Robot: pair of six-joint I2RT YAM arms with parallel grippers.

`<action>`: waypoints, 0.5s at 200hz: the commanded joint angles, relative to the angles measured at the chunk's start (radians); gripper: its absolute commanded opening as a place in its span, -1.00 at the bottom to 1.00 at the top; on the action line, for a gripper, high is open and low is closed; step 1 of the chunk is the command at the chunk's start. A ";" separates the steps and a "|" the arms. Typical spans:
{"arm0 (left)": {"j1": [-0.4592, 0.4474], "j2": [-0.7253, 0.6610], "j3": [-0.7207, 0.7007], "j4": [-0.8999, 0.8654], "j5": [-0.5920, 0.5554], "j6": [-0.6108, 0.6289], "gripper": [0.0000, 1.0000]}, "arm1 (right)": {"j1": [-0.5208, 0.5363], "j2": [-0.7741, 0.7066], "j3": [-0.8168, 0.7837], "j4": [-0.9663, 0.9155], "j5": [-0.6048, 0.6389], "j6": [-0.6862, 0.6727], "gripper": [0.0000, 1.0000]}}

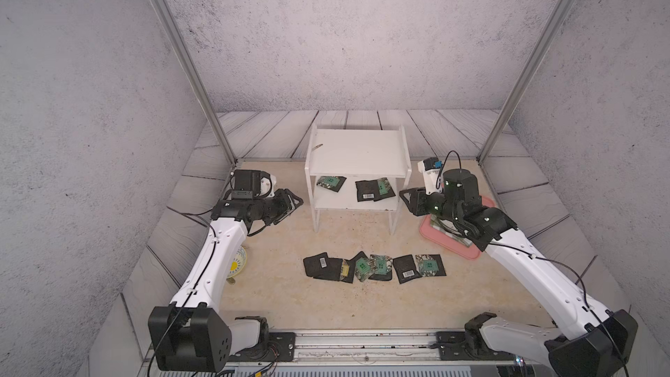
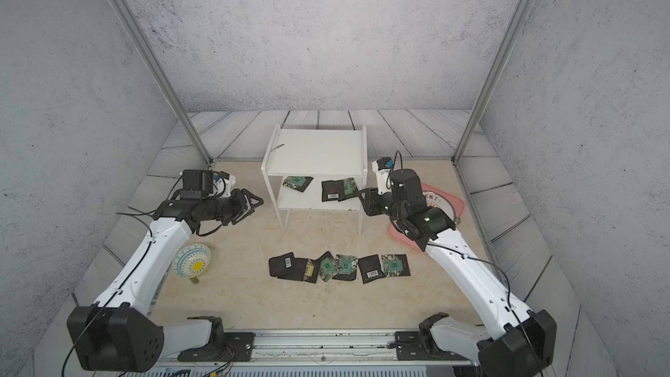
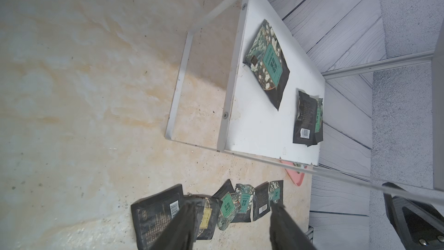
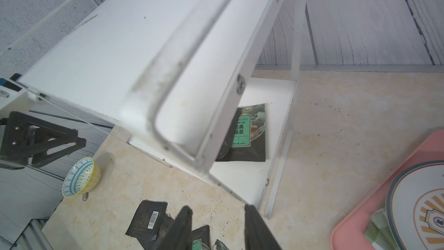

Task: Remove the tea bags from the shelf
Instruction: Pick up the tea bag from the shelf.

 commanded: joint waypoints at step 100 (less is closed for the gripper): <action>0.044 0.316 0.223 0.075 0.138 0.016 0.29 | 0.004 0.057 0.158 -0.062 0.051 -0.049 -0.31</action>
